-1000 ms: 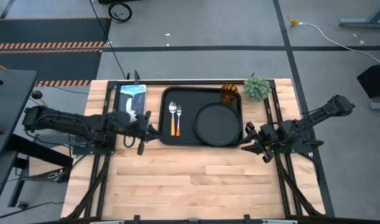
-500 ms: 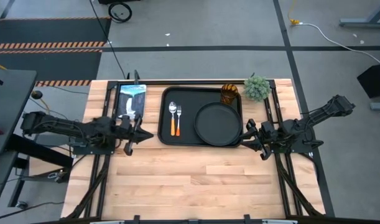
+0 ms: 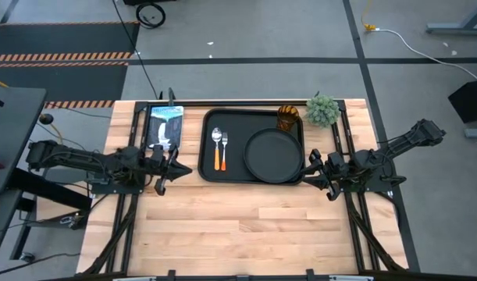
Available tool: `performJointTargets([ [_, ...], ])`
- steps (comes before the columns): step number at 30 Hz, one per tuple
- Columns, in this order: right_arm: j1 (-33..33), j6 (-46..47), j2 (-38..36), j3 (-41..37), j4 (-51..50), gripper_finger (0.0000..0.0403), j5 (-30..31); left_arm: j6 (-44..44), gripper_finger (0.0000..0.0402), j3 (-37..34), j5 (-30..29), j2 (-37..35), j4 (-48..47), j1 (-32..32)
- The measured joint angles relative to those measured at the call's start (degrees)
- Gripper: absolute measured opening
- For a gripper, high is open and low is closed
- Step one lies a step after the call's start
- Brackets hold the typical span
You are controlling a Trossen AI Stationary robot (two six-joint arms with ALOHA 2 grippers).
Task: Pick and place plate/cup/fork/spoon on tray
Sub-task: Return to Home Position
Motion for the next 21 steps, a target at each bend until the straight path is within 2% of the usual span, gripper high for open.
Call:
performJointTargets([
  [4, 0.0, 0.02, 0.0, 0.0, 0.0, 0.0132, 0.0, 4.34, 0.002, 0.04, -0.02, 0.04, -0.82, 0.4],
  [13, 0.0, 0.01, 0.0, 0.0, 0.0, 0.0132, 0.0, 5.83, 0.0023, 0.04, -0.02, -2.98, -18.12, 0.35],
  [21, 0.0, 0.02, 0.0, 0.0, 0.0, 0.0132, 0.0, 5.84, 0.0023, 0.04, 0.0, -15.17, -31.36, 0.33],
])
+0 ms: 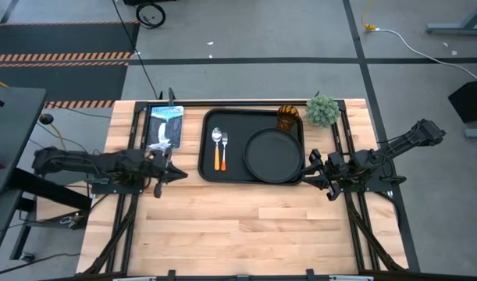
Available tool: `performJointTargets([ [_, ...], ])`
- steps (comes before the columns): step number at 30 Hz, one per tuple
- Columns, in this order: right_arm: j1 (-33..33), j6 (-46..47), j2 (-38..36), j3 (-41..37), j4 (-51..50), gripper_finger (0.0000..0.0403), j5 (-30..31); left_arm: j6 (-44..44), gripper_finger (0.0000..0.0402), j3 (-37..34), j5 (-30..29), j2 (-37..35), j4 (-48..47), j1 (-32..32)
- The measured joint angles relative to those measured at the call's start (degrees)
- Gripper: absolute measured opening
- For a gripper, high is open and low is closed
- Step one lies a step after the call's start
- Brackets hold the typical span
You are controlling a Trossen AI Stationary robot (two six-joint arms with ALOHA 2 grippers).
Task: Pick and place plate/cup/fork/spoon on tray
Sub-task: Return to Home Position
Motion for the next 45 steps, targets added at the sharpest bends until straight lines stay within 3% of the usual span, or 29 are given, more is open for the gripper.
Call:
performJointTargets([
  [6, 0.0, 0.0, 0.0, 0.0, 0.0, 0.0132, 0.0, 0.06, 0.0023, -1.76, 2.75, -6.86, -2.45, 1.46],
  [20, 0.0, 0.0, 0.0, 0.0, 0.01, 0.0132, 0.0, 0.75, 0.0023, -4.13, 5.21, -14.42, -1.14, 2.71],
  [45, 0.0, 0.0, 0.0, 0.0, 0.02, 0.0132, 0.0, 2.9, 0.0023, -4.26, 4.85, -16.68, 3.72, 2.71],
])
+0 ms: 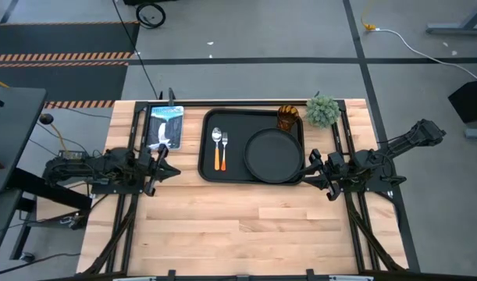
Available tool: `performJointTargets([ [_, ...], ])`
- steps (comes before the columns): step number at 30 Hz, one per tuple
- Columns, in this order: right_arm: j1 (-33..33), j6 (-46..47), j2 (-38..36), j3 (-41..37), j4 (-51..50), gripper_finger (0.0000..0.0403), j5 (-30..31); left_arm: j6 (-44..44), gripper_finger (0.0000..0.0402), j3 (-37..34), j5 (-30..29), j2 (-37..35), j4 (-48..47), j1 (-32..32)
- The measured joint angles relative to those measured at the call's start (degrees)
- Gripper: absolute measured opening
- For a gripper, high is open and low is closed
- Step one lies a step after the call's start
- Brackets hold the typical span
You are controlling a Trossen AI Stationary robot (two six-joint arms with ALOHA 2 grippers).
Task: Pick and place plate/cup/fork/spoon on tray
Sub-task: Return to Home Position
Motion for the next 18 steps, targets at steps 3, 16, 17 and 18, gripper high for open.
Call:
performJointTargets([
  [3, 0.0, 0.0, 0.0, 0.0, 0.0, 0.0132, -0.01, 0.02, 0.0023, 0.0, -0.03, 0.0, 0.05, 0.0],
  [16, -0.55, -17.85, 0.65, 0.0, -0.42, 0.0132, 3.5, 0.02, 0.0023, -0.02, -0.14, 0.0, 0.13, 0.0],
  [17, -0.55, -18.41, 0.66, 0.0, -0.5, 0.0132, 3.5, 0.02, 0.0023, -0.02, -0.15, 0.0, 0.13, 0.0],
  [18, -0.55, -18.73, 0.66, 0.0, -0.48, 0.0132, 3.5, 0.02, 0.0023, -0.02, -0.15, 0.0, 0.16, 0.0],
])
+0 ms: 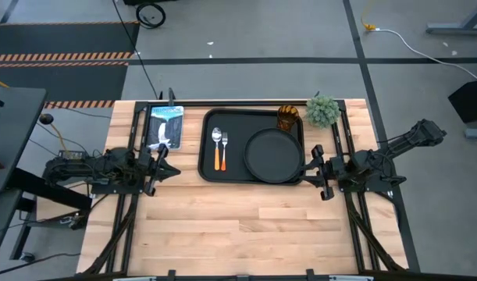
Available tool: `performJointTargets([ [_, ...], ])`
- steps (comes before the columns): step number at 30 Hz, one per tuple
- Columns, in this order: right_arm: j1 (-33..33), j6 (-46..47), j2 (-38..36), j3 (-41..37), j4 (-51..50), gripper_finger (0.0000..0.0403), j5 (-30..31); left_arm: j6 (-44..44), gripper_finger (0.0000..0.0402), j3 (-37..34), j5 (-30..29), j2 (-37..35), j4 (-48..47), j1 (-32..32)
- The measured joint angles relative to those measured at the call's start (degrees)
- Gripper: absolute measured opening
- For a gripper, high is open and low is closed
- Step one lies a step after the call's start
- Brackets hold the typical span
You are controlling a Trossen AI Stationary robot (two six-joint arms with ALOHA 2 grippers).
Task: Pick and place plate/cup/fork/spoon on tray
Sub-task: Return to Home Position
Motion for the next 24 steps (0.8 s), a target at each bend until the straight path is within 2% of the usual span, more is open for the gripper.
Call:
performJointTargets([
  [24, 0.0, 0.67, 0.0, 0.0, 0.02, 0.0132, 0.0, 0.0, 0.0023, 0.0, 0.0, 0.0, 0.04, 0.0],
])
